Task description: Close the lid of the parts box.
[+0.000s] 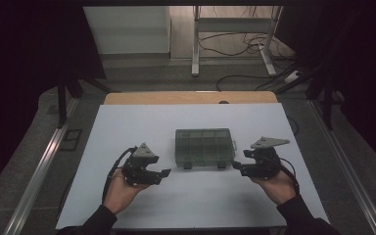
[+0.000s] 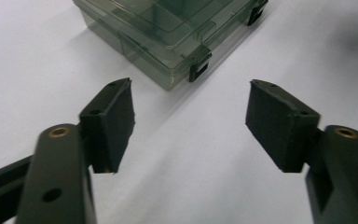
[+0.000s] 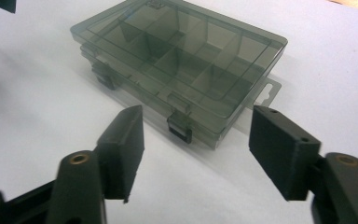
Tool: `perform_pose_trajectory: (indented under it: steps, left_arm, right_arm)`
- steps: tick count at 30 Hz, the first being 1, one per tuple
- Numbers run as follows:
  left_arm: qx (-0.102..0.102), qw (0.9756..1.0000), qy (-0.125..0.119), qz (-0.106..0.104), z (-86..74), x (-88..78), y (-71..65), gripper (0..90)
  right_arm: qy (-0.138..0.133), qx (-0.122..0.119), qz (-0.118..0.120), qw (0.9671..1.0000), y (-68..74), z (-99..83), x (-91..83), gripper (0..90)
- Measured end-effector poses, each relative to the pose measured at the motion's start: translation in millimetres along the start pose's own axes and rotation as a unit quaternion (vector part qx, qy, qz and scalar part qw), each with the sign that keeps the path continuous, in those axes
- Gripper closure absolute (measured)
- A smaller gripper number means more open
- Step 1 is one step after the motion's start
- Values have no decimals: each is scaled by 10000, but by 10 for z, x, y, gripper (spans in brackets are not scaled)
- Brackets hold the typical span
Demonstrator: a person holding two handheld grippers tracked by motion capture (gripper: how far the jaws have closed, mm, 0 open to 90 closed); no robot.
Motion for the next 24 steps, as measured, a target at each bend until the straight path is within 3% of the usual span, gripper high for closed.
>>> perform_pose_trajectory:
  steps: [6, 14, 24]
  left_arm:
    - [-66, 10000, -37, 20, -75, -117, 5, 238]
    - [10, 10000, -24, 33, -171, -217, -7, 173]
    - [-310, 9990, -266, 159, -283, -435, -14, 104]
  right_arm:
    - [-97, 20, 16, 9999, 7, -61, -120, 293]
    - [-200, 21, -13, 9998, 10, -159, -256, 237]
    - [-156, 23, -41, 9999, 4, -305, -371, 143]
Point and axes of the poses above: each handheld gripper's, and its own axes: x roughly forward along the jaws, z roughly out of its top, y roughly to its left, the point moved 3 cm from there along x, roughly forward along the jaws, and after that the axes turned 12 degrees about x, right-handed, at the moved point
